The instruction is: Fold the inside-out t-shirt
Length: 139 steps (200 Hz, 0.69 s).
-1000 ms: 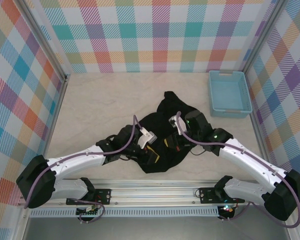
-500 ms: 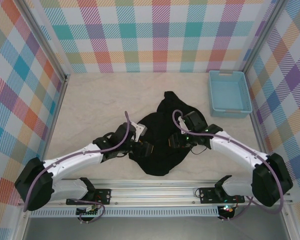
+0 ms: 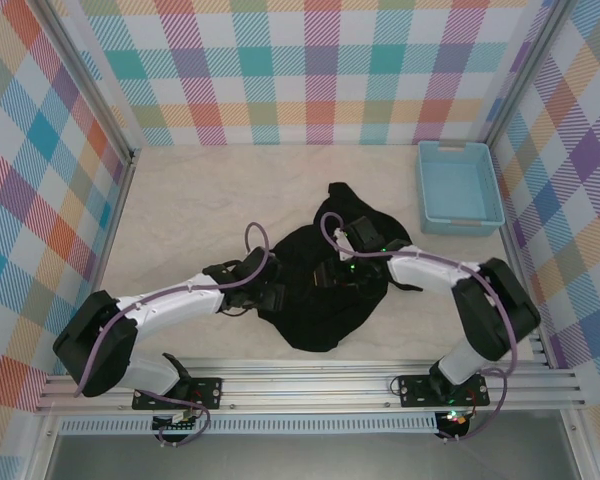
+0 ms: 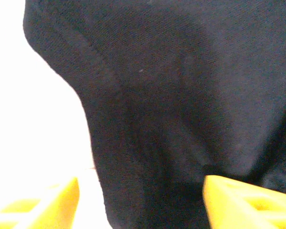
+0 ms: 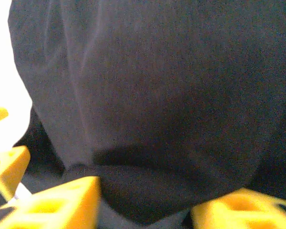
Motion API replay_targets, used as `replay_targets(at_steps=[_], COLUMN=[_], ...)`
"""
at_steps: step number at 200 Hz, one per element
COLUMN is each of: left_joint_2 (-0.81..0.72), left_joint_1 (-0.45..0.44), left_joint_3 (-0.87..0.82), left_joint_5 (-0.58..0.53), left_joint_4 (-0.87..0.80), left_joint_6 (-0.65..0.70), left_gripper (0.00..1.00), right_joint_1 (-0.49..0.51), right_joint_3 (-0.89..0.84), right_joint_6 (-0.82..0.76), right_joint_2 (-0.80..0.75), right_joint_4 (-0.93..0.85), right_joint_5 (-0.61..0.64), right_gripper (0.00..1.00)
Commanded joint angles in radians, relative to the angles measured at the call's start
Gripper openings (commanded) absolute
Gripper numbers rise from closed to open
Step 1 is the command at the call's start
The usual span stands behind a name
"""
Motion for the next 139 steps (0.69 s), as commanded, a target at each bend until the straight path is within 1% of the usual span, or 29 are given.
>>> replay_targets(at_steps=[1, 12, 21, 32, 47, 74, 84, 86, 91, 103, 111, 126, 139], left_joint_2=[0.018, 0.048, 0.071, 0.088, 0.084, 0.033, 0.023, 0.022, 0.024, 0.036, 0.042, 0.019, -0.034], left_joint_1=[0.015, 0.021, 0.031, 0.050, 0.081, 0.159, 0.172, 0.173, 0.174, 0.175, 0.175, 0.172, 0.166], left_joint_3=[-0.029, -0.030, -0.022, 0.002, 0.043, 0.100, 0.106, 0.107, 0.111, 0.121, 0.123, 0.107, 0.079], left_joint_5=[0.056, 0.092, 0.112, 0.124, 0.108, 0.039, 0.013, 0.008, -0.002, -0.016, -0.031, -0.040, -0.041], left_joint_4=[-0.006, 0.023, 0.045, 0.056, 0.058, 0.075, 0.081, 0.081, 0.078, 0.057, 0.034, 0.014, 0.016], left_joint_6=[-0.029, -0.029, -0.022, -0.009, 0.019, 0.041, 0.047, 0.049, 0.054, 0.070, 0.073, 0.074, 0.060], left_gripper=[0.55, 0.44, 0.32, 0.15, 0.01, 0.00, 0.00, 0.01, 0.08, 0.30, 0.40, 0.53, 0.61], right_joint_1=[0.003, 0.003, 0.002, 0.001, -0.008, -0.019, -0.020, -0.020, -0.019, -0.019, -0.020, -0.020, -0.020], right_joint_3=[0.060, 0.090, 0.120, 0.153, 0.195, 0.263, 0.288, 0.292, 0.299, 0.303, 0.301, 0.290, 0.263], right_joint_6=[-0.010, -0.035, -0.056, -0.079, -0.104, -0.139, -0.147, -0.146, -0.146, -0.143, -0.148, -0.166, -0.182], right_joint_2=[0.009, -0.018, -0.041, -0.067, -0.096, -0.097, -0.078, -0.074, -0.062, -0.045, -0.040, -0.054, -0.084], right_joint_4=[0.077, 0.077, 0.076, 0.087, 0.106, 0.113, 0.091, 0.085, 0.074, 0.049, 0.021, -0.057, -0.124], right_joint_5=[0.008, 0.042, 0.073, 0.103, 0.122, 0.135, 0.133, 0.133, 0.127, 0.115, 0.119, 0.160, 0.194], right_gripper=[0.25, 0.11, 0.00, 0.00, 0.00, 0.00, 0.00, 0.01, 0.05, 0.22, 0.32, 0.44, 0.49])
